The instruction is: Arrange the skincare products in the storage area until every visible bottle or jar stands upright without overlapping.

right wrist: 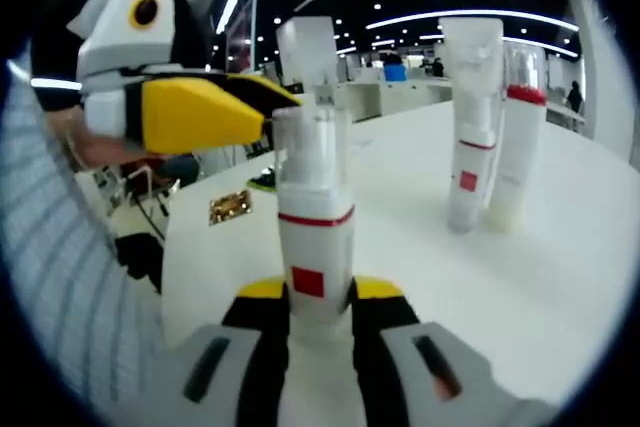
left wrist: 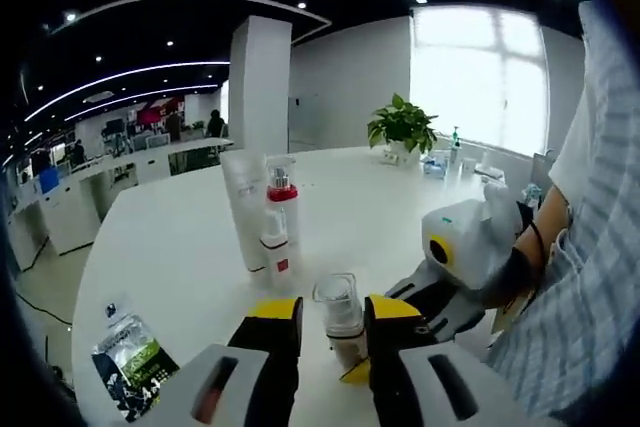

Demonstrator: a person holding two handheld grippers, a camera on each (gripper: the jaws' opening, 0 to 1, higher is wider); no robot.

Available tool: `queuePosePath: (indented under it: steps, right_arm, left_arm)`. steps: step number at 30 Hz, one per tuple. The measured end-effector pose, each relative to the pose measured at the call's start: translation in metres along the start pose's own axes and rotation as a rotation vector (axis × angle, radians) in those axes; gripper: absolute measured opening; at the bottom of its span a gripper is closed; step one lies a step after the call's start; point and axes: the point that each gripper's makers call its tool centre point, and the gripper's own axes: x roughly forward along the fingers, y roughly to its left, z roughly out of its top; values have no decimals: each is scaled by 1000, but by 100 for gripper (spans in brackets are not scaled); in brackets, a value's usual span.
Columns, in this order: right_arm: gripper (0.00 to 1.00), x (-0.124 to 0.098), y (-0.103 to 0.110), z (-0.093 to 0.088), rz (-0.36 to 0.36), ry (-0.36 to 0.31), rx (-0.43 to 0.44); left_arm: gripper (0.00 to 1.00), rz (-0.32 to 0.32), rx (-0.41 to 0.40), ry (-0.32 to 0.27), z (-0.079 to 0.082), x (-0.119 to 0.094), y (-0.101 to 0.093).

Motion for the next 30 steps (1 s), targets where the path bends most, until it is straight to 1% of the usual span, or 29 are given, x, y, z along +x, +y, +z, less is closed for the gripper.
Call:
queuePosePath:
  steps: [1, 2, 4, 5, 9, 10, 14, 15, 16, 19, 21, 22, 24, 28, 30]
  right_arm:
    - [22, 0, 0, 0, -2, -2, -5]
    - [22, 1, -1, 0, -9, -4, -7]
    - [22, 2, -3, 1, -23, -7, -11]
    - [22, 3, -4, 2, -33, -6, -14]
    - [22, 3, -13, 4, -78, -16, -14]
    - [22, 4, -15, 5, -88, -22, -17]
    - [22, 4, -24, 6, -123, -29, -13]
    - [22, 3, -25, 6, -126, -30, -11]
    - [22, 2, -33, 7, -155, -36, -8]
    - [22, 2, -44, 8, -184, -46, 5]
    - [22, 2, -52, 10, -209, -55, 13]
    - [22, 2, -58, 11, -228, -57, 22]
    - [22, 2, -64, 12, -242, -58, 33]
    - [22, 2, -79, 15, -295, -63, 53]
    - [22, 2, -88, 15, -327, -64, 63]
  left_arm:
    - [26, 5, -5, -3, -1, -2, 2]
    - [26, 18, -23, -7, -4, -7, 9]
    - [26, 70, -63, -17, -12, -18, 24]
    - [26, 85, -81, -26, -14, -22, 29]
    - [26, 124, -129, -41, -24, -39, 48]
    - [26, 148, -136, -41, -29, -44, 56]
    - [26, 204, -158, -26, -40, -53, 71]
    - [26, 209, -161, -23, -42, -54, 72]
    - [26, 231, -168, -16, -48, -58, 79]
    - [26, 261, -171, -12, -57, -61, 87]
    - [25, 278, -200, -5, -65, -62, 90]
    - [25, 289, -216, 9, -73, -62, 93]
    - [25, 312, -233, 22, -80, -63, 97]
    - [25, 331, -247, 37, -90, -65, 105]
    - [25, 338, -256, 43, -92, -66, 107]
